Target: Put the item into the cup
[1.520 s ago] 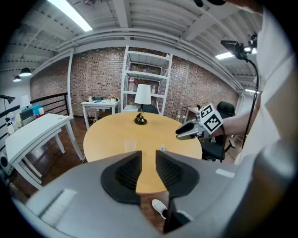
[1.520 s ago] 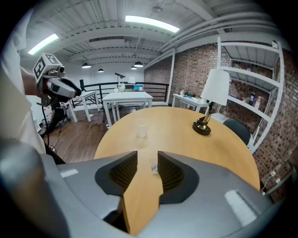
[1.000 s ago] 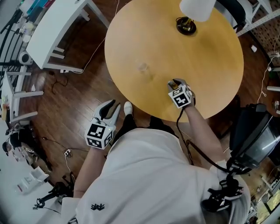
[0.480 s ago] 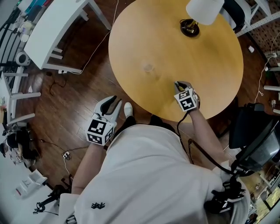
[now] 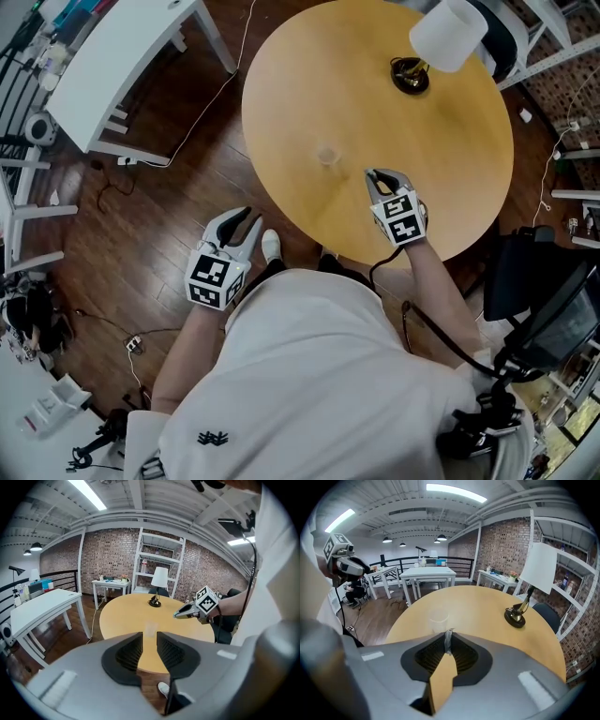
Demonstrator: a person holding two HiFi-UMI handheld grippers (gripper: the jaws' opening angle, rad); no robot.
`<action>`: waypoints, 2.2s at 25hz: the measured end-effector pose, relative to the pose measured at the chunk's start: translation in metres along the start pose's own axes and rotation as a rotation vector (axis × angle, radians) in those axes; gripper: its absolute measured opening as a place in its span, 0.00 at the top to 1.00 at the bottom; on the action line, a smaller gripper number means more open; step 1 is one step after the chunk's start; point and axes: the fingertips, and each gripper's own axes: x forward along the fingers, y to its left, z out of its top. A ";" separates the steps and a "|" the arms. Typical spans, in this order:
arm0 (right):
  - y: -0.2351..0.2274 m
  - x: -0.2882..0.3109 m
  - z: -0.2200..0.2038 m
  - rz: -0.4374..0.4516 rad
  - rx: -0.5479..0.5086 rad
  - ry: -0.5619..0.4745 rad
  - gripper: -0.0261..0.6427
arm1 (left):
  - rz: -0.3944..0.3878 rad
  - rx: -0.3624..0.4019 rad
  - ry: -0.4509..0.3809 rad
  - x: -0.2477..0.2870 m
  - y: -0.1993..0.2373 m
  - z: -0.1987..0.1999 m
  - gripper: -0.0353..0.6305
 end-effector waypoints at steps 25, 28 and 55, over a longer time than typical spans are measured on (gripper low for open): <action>0.034 0.101 0.055 0.064 -0.060 0.085 0.89 | 0.100 -0.100 0.008 -0.051 0.080 -0.031 0.84; 0.034 0.107 0.052 0.068 -0.081 0.100 0.89 | 0.100 -0.099 0.012 -0.048 0.080 -0.032 0.84; 0.041 0.103 0.061 0.082 -0.096 0.102 0.81 | 0.072 -0.103 0.013 -0.044 0.084 -0.032 0.84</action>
